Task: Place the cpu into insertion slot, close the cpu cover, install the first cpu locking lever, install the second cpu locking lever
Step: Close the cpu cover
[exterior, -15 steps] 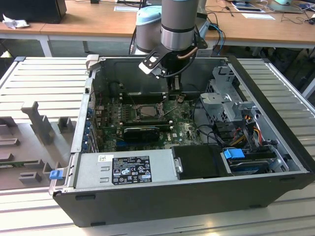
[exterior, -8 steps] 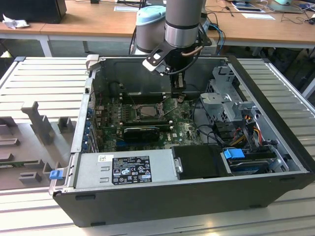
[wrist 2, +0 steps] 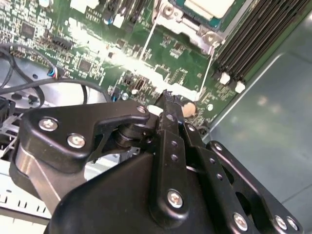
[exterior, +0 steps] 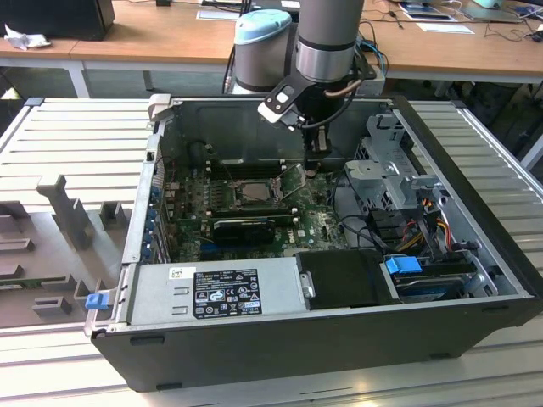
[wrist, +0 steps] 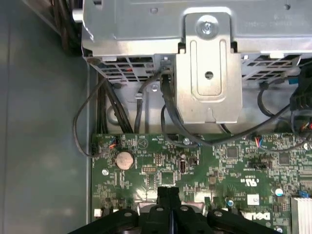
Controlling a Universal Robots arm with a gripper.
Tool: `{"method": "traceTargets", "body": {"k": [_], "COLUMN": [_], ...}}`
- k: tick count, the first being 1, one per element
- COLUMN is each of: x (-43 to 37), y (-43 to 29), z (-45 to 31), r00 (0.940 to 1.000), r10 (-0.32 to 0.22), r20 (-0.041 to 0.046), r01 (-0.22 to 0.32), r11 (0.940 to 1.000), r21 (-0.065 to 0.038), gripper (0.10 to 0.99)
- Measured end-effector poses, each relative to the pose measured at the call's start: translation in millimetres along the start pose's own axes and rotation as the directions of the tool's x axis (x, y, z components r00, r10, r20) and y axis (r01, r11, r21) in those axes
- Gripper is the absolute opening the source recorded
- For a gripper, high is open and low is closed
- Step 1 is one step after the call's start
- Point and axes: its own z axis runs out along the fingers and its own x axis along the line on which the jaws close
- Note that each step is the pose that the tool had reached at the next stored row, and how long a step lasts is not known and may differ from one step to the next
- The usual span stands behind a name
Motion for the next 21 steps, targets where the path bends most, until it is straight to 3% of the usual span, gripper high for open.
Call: {"method": "traceTargets", "body": {"k": [8,12,15,16,17,21], "x": [0.2,-0.5,-2.1,-2.1,-2.2,-2.4], "y": [13.7,14.0,13.2,13.2,13.0,10.8], "z": [1.7,11.4,15.1,15.1,15.2,15.4], "r00": [1.0,1.0,1.0,1.0,1.0,1.0], "r10": [0.0,0.0,-0.001,0.0,0.0,0.0], "r20": [0.0,0.0,0.0,-0.0003,-0.0008,-0.0017], "r01": [0.0,0.0,0.001,0.0,0.0,0.0], "r11": [1.0,1.0,0.9999,0.9997,0.9993,0.999], "r21": [0.002,0.004,0.015,0.023,0.038,0.044], "gripper": [0.106,0.106,0.106,0.106,0.106,0.106]}}
